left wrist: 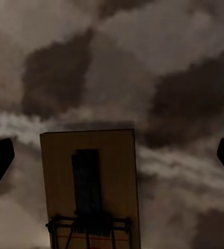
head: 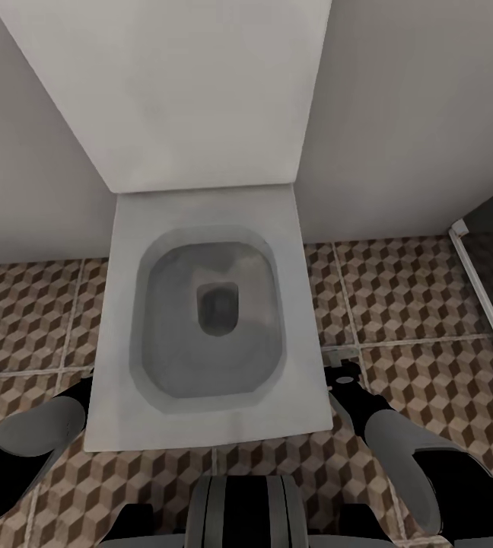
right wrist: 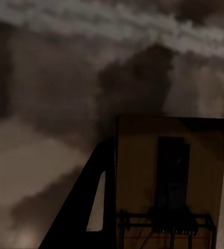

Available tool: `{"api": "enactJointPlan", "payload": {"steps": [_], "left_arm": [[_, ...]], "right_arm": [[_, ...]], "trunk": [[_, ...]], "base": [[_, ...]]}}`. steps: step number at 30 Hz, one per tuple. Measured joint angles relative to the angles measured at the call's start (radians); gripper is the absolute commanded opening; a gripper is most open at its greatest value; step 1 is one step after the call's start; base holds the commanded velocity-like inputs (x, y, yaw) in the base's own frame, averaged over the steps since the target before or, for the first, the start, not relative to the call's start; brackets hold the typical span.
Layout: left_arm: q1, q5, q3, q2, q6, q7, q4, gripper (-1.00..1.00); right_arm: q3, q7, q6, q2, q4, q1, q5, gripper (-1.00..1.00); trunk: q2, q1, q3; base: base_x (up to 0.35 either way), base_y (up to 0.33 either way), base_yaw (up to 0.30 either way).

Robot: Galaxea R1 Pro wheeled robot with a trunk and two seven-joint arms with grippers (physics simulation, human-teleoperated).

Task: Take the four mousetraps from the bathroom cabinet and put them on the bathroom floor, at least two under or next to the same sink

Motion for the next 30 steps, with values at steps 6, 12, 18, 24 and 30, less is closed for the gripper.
{"api": "enactJointPlan", "payload": {"steps": [6, 12, 18, 24, 30], "left_arm": [[0.000, 0.000, 0.000, 0.000, 0.000, -0.001, 0.000, 1.00], [0.000, 0.001, 0.000, 0.000, -0.001, -0.001, 0.000, 1.00], [0.000, 0.001, 0.001, 0.000, -0.001, -0.001, 0.000, 1.00], [0.000, 0.001, 0.001, 0.000, -0.001, -0.001, 0.000, 1.00], [0.000, 0.001, 0.002, 0.000, -0.001, -0.001, 0.000, 1.00]], "right_arm": [[0.000, 0.000, 0.000, 0.000, 0.000, 0.000, 0.000, 1.00], [0.000, 0.000, 0.000, 0.000, 0.000, 0.000, 0.000, 1.00], [0.000, -0.001, 0.000, 0.000, 0.000, 0.000, 0.000, 1.00], [0.000, -0.001, 0.000, 0.000, 0.000, 0.000, 0.000, 1.00], [0.000, -0.001, 0.000, 0.000, 0.000, 0.000, 0.000, 1.00]], "trunk": [[0.000, 0.000, 0.000], [0.000, 0.000, 0.000], [0.000, 0.000, 0.000], [0.000, 0.000, 0.000], [0.000, 0.000, 0.000]], "base": [[0.000, 0.000, 0.000], [0.000, 0.000, 0.000], [0.000, 0.000, 0.000], [0.000, 0.000, 0.000], [0.000, 0.000, 0.000]]}}
